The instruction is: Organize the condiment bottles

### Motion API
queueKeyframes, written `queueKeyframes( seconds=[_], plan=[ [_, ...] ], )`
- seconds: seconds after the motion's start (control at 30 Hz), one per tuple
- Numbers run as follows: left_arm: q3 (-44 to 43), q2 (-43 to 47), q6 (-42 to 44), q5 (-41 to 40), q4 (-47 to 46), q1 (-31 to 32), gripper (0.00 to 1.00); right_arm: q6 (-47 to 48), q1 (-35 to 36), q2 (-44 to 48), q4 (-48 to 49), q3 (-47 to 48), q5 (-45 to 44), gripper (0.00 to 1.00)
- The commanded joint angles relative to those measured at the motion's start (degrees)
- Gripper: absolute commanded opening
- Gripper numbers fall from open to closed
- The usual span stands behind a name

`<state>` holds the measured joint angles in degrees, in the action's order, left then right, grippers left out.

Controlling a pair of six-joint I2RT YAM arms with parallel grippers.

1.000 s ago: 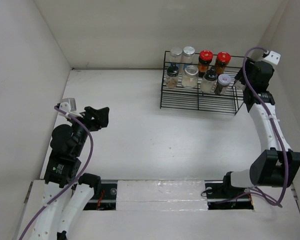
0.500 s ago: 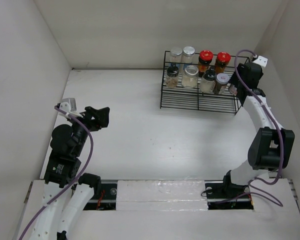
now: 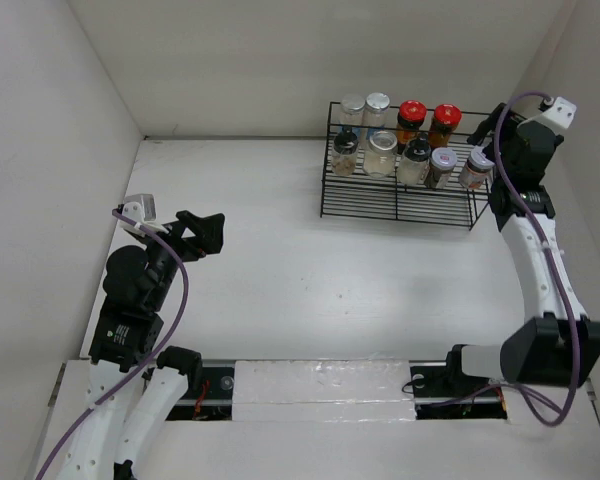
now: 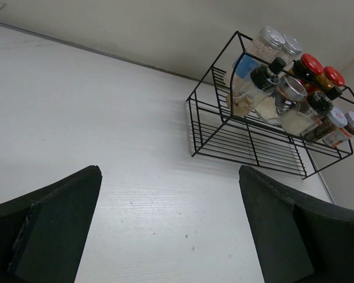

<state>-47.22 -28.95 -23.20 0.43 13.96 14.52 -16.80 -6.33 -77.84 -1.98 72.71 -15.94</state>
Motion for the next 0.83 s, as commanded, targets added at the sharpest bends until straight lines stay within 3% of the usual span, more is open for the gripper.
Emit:
queueKeyframes(
  seconds=[0.0, 0.43, 0.63, 0.8],
  plan=[
    [0.0, 0.3, 0.5, 0.1, -2.6, -0.2, 0.99, -2.2, 2.5, 8.8, 4.4, -1.6, 4.9, 1.0],
    [1.1, 2.1, -1.1, 1.9, -6.2, -0.2, 0.99, -0.3, 15.4, 44.3, 5.7, -24.6, 31.3, 1.0],
    [2.1, 3.8, -2.4, 5.4, -8.3, -0.2, 0.99, 2.1, 16.7, 53.8, -3.3, -27.2, 33.5, 1.0],
    [2.7, 4.4, -2.4, 8.2, -10.4, -0.2, 0.99, 4.4, 16.7, 56.1, -8.8, -25.7, 32.9, 1.0]
  ],
)
